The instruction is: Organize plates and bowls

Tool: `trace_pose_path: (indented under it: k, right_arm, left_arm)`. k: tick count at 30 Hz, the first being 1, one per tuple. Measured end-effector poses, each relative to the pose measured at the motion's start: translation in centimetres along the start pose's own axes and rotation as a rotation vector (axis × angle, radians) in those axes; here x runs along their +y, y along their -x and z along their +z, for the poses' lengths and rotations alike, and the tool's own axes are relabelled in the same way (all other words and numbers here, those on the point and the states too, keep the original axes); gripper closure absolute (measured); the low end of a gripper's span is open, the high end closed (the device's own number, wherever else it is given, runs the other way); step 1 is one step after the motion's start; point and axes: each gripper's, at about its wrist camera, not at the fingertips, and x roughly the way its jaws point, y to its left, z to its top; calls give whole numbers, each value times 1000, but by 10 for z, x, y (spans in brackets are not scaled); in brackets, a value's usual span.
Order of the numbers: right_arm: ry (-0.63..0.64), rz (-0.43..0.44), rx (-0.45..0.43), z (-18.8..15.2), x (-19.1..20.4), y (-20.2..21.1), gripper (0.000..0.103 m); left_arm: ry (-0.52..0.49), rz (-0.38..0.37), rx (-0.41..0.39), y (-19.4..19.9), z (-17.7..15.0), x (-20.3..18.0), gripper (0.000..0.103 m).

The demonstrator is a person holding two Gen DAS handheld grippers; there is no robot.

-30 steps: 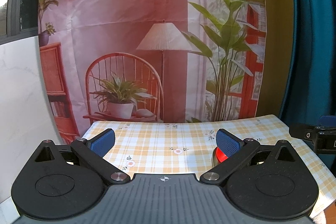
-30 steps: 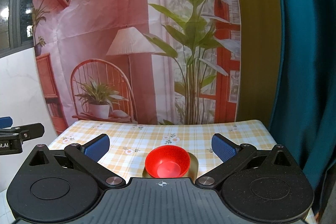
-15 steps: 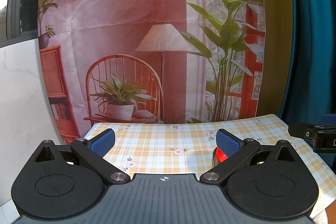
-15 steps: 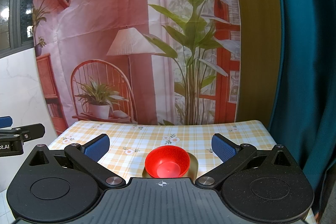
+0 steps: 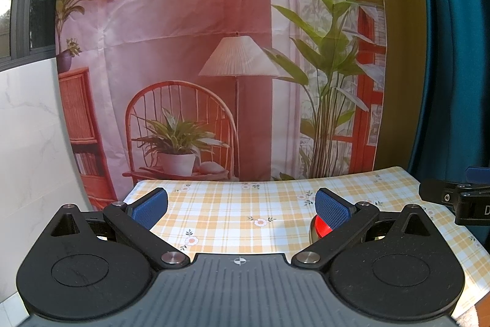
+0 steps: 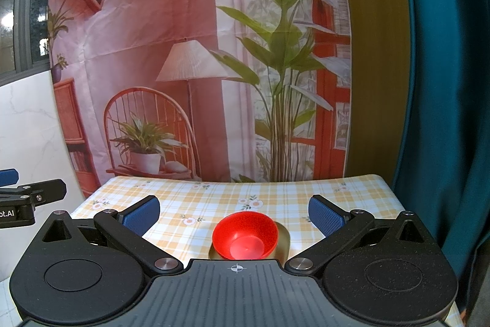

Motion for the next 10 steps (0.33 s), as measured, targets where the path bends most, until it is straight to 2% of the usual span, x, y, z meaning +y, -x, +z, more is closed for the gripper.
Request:
trace_pose_path:
  k: [10]
  right_arm:
    - [-10,1,-6,-2,-3,2,0]
  left_arm:
    - [-5,-8,1,0,0,0,0]
